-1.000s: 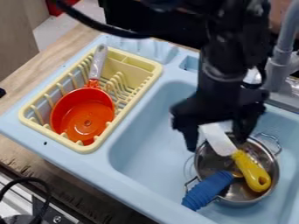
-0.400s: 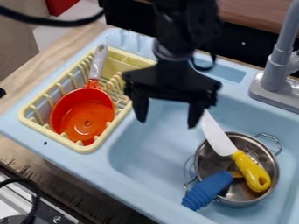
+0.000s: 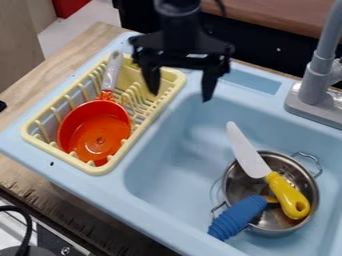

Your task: Take the yellow knife and put it over the blue fork.

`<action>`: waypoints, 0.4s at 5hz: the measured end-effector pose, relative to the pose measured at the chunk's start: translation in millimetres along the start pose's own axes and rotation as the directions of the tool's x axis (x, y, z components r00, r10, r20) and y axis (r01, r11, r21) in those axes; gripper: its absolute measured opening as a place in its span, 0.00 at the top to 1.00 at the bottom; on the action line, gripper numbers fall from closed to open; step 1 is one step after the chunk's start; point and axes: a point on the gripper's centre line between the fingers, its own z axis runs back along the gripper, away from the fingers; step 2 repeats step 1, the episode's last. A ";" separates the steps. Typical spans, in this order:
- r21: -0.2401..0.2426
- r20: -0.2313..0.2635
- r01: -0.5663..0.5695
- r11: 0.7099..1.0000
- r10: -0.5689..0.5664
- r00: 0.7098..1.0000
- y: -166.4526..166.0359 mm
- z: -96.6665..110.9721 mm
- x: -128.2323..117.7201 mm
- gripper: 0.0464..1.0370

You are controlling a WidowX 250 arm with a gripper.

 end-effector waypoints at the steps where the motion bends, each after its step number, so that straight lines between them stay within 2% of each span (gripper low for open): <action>1: 0.009 0.025 -0.029 1.000 0.029 0.999 -7.3 -7.6 25.0 0.04; 2: 0.009 0.025 -0.029 1.000 0.029 0.999 -7.3 -7.6 25.0 0.04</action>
